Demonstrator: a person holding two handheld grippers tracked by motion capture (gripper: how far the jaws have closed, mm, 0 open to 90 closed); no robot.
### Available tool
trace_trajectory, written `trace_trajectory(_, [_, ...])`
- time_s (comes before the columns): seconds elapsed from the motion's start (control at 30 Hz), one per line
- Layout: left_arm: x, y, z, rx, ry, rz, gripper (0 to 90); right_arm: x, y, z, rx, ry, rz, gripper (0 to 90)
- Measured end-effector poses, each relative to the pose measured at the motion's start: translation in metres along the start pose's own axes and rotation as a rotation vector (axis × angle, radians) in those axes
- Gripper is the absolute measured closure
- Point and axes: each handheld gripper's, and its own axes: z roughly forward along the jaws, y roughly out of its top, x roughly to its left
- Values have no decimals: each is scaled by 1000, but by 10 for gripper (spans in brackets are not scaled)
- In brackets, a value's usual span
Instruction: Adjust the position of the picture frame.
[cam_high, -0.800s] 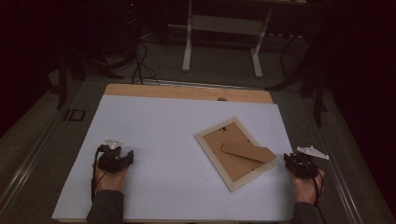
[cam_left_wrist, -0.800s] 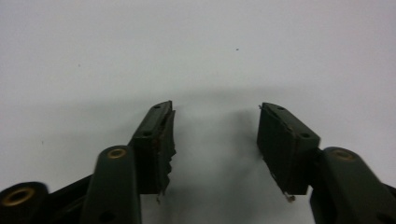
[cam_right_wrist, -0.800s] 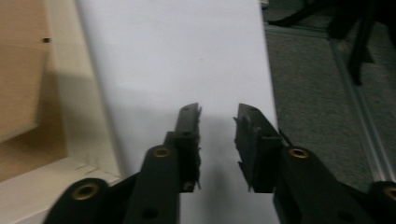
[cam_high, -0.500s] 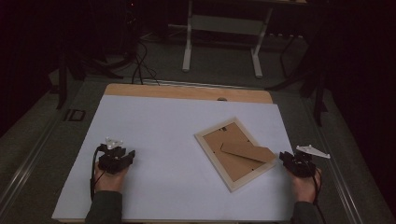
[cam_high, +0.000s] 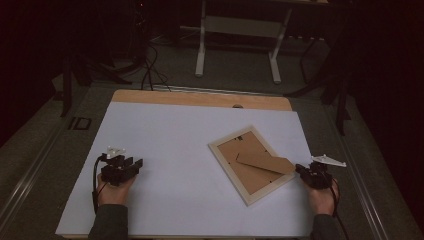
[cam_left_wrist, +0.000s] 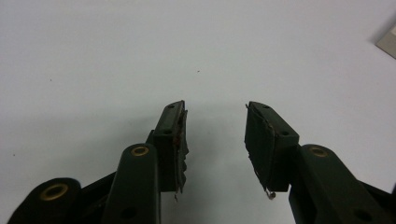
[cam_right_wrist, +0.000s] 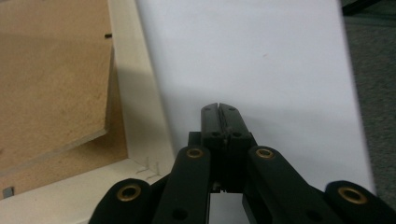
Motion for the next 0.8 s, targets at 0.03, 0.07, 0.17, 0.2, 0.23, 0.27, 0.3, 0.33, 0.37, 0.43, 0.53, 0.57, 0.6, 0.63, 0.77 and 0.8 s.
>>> trace_trajectory(0.03, [0, 0, 0, 1, 2, 6, 593, 1, 0, 1, 6, 5, -7, 898])
trace_trajectory(0.07, [-1, 0, 0, 2, -4, 6, 591, 2, 1, 2, 11, 8, -12, 898])
trace_trajectory(0.17, [-2, 0, 0, 5, -31, 0, 591, 5, 1, 3, 24, 15, -23, 898])
trace_trajectory(0.2, [-3, 0, 0, 5, -39, -6, 591, 5, 1, 3, 26, 18, -16, 897])
trace_trajectory(0.23, [-4, 0, 0, 5, -42, -3, 591, 4, 0, 3, 24, 21, -11, 898])
trace_trajectory(0.27, [-5, 0, 0, 6, -40, 0, 592, 4, 0, 3, 24, 25, -9, 898])
trace_trajectory(0.3, [-6, 0, 0, 7, -41, 5, 593, 5, 0, 4, 25, 29, -11, 897])
trace_trajectory(0.33, [-6, 0, 0, 9, -42, 9, 595, 5, 0, 3, 28, 32, -14, 897])
trace_trajectory(0.37, [-7, 0, 0, 10, -43, 13, 598, 6, 0, 3, 29, 37, -17, 898])
trace_trajectory(0.43, [-8, 0, 0, 9, -41, 16, 598, 7, 0, 4, 31, 29, -27, 899])
trace_trajectory(0.53, [-10, 0, 0, 6, -42, 24, 598, 8, -1, 3, 31, 39, -14, 899])
trace_trajectory(0.57, [-10, 0, 0, 7, -43, 24, 598, 8, -2, 2, 29, 38, -9, 899])
trace_trajectory(0.6, [-11, 0, 1, 11, -44, 29, 598, 9, -3, 2, 29, 35, -9, 899])
trace_trajectory(0.63, [-12, 0, 2, 12, -42, 28, 598, 11, -3, 2, 30, 37, -13, 899])
trace_trajectory(0.77, [-15, 0, 2, 19, -43, 36, 607, 17, -3, 3, 35, 58, -20, 899])
trace_trajectory(0.8, [-16, 0, 2, 16, -44, 36, 609, 18, -3, 4, 40, 63, -29, 899])
